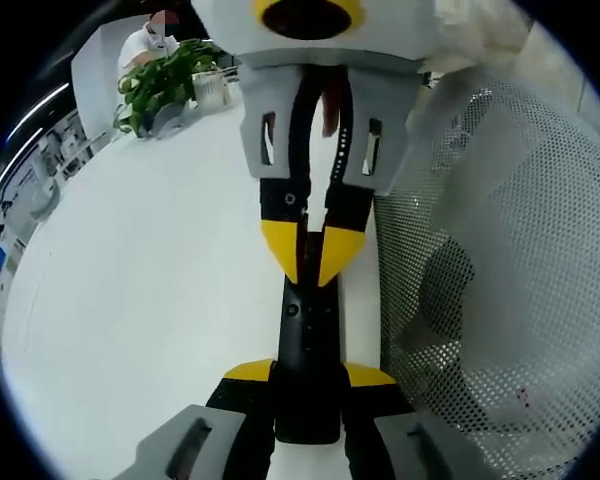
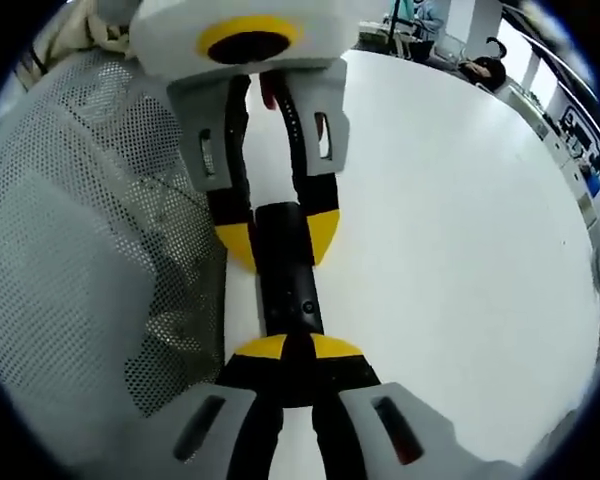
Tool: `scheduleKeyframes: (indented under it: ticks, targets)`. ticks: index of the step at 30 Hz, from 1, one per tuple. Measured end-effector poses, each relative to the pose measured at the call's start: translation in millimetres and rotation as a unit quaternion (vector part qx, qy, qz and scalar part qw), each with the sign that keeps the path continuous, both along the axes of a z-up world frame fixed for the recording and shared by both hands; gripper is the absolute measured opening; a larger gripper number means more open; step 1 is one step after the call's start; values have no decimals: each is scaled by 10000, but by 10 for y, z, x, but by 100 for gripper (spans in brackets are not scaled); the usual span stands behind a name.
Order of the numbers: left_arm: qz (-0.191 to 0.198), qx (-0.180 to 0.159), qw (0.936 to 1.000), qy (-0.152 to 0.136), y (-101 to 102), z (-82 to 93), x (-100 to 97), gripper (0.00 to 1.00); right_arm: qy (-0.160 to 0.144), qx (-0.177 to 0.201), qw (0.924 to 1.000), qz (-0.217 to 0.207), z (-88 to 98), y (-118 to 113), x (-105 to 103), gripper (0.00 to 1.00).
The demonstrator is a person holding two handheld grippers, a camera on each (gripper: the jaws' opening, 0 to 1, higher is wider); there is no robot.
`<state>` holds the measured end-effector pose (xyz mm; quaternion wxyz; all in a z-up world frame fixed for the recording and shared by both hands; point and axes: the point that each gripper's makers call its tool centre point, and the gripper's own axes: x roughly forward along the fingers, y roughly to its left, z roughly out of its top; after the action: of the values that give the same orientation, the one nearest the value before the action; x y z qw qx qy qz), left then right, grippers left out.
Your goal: Press the specified remote control buttons in sequence, fully releasing each button before pressing the next.
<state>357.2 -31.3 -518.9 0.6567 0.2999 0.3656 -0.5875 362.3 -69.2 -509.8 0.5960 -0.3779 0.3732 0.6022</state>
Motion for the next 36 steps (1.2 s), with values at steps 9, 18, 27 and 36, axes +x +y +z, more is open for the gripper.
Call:
scheduleKeyframes:
  ticks: [9, 18, 27, 36]
  targets:
    - [-12, 4, 10000, -4, 1, 1, 0, 25, -296, -135, 9978, 578, -1, 26, -12, 5]
    - [-11, 5, 10000, 2, 2, 8, -5, 25, -93, -171, 9993, 330, -3, 29, -3, 4]
    - [-7, 0, 10000, 10, 3, 3, 1, 25, -114, -294, 9986, 432, -17, 32, -7, 4]
    - [-2, -5, 10000, 20, 5, 2, -5, 25, 27, -247, 9996, 161, -14, 26, -7, 4]
